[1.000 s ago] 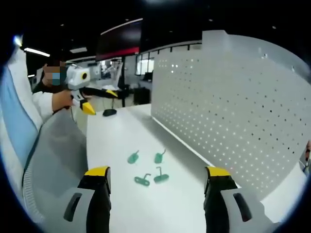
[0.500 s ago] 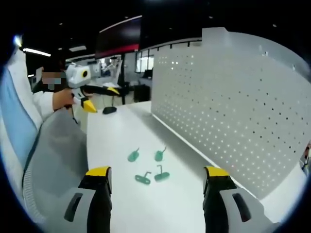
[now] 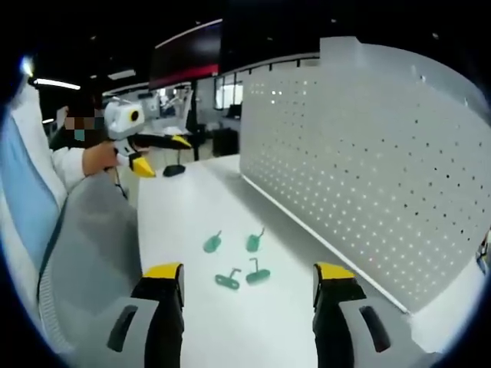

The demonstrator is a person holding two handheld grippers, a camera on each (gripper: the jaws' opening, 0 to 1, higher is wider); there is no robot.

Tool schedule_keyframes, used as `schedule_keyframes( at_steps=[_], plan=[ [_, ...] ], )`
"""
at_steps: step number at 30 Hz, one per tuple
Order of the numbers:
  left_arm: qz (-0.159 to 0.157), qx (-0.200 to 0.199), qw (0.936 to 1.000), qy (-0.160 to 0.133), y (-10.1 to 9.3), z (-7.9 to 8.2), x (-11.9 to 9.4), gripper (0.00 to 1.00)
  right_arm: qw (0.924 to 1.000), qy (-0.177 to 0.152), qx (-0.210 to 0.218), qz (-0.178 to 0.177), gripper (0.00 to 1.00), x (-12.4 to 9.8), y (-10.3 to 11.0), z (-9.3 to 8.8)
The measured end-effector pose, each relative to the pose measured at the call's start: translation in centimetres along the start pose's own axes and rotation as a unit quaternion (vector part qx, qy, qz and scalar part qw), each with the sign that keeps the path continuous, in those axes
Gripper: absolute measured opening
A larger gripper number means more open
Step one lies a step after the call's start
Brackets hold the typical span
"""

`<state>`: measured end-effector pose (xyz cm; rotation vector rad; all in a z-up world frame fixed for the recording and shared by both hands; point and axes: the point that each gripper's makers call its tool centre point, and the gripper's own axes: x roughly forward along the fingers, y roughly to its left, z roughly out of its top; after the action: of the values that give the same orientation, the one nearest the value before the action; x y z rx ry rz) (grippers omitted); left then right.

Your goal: Insert the hook assembly into the mounting plate slot until the hook locks in place.

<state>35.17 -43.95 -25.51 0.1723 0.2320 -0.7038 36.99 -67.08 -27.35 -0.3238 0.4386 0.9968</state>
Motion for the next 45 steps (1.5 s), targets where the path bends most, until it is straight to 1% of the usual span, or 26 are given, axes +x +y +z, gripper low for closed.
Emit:
schedule_keyframes(
  at_steps=[4,8,12,17,19,24,26,33,37,40,45],
  plan=[
    [0.003,-0.005,1.0000,-0.002,0.3,-0.1,-0.1,0.78,1.0000,0.001,0.001,0.003,0.66,0.2,0.0,0.2],
    [0.002,-0.008,1.0000,-0.003,0.2,-0.2,-0.1,0.78,0.9999,0.009,-0.006,0.011,0.63,0.8,0.2,0.3],
    [-0.002,-0.002,1.0000,0.008,-0.1,-0.6,0.1,0.78,0.9997,0.013,-0.008,0.019,0.60,1.4,0.0,0.5],
    [-0.005,0.000,0.9999,0.014,-0.2,-0.9,0.2,0.78,0.9996,0.011,-0.010,0.022,0.59,2.3,-0.4,1.2],
    [-0.005,0.003,0.9998,0.017,-0.3,-1.1,0.2,0.78,0.9995,0.012,-0.010,0.027,0.57,2.7,-0.5,1.5],
    [-0.008,0.004,0.9997,0.025,-0.5,-1.5,0.3,0.78,0.9986,0.026,-0.018,0.041,0.52,4.1,-0.6,2.1],
    [-0.010,0.006,0.9996,0.027,-0.7,-1.6,0.3,0.79,0.9981,0.037,-0.012,0.048,0.50,4.8,-0.6,2.3],
    [-0.013,0.005,0.9995,0.030,-0.6,-1.8,0.3,0.78,0.9966,0.046,-0.012,0.067,0.46,7.4,-0.4,3.0],
    [-0.016,0.001,0.9996,0.024,-0.5,-1.6,0.3,0.78,0.9961,0.048,-0.012,0.073,0.44,8.4,-0.5,3.4],
    [-0.017,0.007,0.9995,0.026,-0.6,-1.6,0.3,0.78,0.9959,0.050,-0.009,0.075,0.43,9.3,-0.9,3.7],
    [-0.016,0.010,0.9995,0.025,-0.5,-1.7,0.1,0.78,0.9950,0.064,-0.010,0.077,0.41,10.8,-1.5,3.6]
  ],
)
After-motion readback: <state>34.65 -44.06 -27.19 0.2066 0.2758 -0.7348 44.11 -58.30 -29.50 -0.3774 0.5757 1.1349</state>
